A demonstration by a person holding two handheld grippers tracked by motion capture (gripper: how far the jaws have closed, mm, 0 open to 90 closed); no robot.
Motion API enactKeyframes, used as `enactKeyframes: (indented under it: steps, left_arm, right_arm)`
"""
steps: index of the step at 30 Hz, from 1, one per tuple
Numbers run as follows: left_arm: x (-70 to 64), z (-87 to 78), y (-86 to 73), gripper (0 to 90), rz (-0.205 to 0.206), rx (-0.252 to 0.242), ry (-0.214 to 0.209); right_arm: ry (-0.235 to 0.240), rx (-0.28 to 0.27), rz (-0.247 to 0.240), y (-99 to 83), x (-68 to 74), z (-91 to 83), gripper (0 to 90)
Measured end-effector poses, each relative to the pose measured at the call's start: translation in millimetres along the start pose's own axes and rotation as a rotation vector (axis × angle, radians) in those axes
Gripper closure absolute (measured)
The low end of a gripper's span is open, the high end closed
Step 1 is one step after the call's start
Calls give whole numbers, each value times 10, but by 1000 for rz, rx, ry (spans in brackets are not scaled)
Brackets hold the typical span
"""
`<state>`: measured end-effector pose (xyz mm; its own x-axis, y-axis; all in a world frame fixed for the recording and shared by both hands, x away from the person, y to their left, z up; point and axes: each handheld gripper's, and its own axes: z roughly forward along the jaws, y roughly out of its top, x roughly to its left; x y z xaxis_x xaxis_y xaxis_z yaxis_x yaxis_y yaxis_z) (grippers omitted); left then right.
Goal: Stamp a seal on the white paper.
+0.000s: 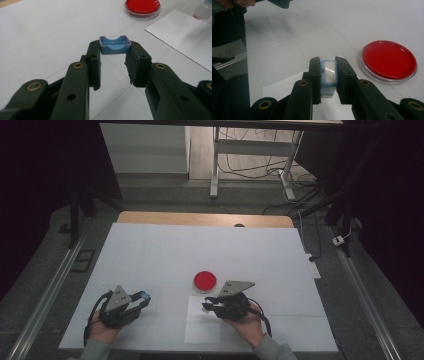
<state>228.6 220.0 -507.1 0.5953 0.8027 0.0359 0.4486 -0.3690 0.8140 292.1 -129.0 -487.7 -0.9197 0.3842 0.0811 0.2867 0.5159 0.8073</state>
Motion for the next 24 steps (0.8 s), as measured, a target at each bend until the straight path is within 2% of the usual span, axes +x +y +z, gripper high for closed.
enactKeyframes:
  steps: [12, 24]
  left_arm:
    - [1, 4, -2, 660, 0, 1, 0]
    - [1, 6, -2, 660, 1, 2, -1]
  right_arm:
    - [9, 31, -22, -31, 54, 85, 753]
    - [-5, 55, -39, -57, 74, 147, 753]
